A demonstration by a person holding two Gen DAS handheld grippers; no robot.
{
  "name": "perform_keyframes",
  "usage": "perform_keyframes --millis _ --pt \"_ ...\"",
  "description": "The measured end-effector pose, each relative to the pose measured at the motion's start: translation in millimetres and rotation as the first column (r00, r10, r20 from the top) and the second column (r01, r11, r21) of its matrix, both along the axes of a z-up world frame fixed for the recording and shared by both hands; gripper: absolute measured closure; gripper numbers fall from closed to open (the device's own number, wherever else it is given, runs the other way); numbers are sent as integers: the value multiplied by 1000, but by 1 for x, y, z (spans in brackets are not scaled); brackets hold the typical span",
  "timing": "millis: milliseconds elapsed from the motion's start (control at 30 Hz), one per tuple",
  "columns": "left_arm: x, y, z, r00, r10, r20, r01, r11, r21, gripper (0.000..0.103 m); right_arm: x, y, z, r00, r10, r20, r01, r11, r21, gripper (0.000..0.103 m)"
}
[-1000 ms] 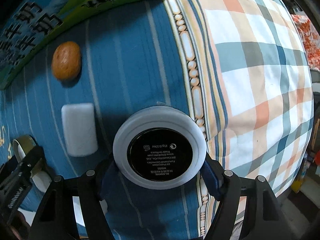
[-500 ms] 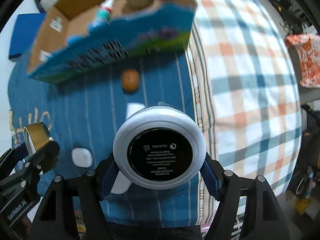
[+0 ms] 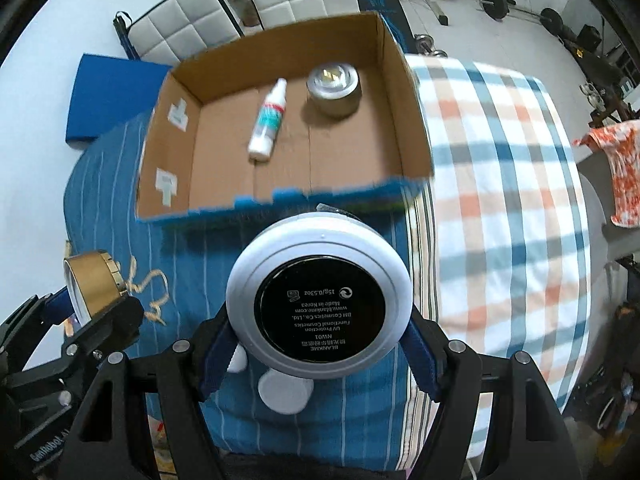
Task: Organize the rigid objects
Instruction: 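Carry the jar and tape roll over the cardboard box with both tools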
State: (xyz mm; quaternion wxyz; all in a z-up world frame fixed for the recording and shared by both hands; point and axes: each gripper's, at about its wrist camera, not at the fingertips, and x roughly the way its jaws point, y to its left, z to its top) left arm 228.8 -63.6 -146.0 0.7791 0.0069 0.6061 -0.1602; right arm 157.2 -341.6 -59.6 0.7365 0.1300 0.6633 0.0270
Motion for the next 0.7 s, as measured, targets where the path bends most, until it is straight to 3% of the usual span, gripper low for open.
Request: perform_keyframes --millis 100,333,533,700 --pt "32 1 7 1000 21 -4 -21 999 -45 41 23 -4 6 1000 -9 6 9 1000 7 27" --pt "113 -4 -3 999 43 1 -43 999 -19 41 96 -9 -10 1000 -22 -18 22 1000 7 27" --pt "171 -7 -58 992 62 -112 -60 998 20 41 149 -2 -67 996 -8 -93 5 999 -35 27" --pt "207 -2 -127 970 95 -225 -75 993 95 41 177 4 -126 984 -3 -180 -9 998 -68 27"
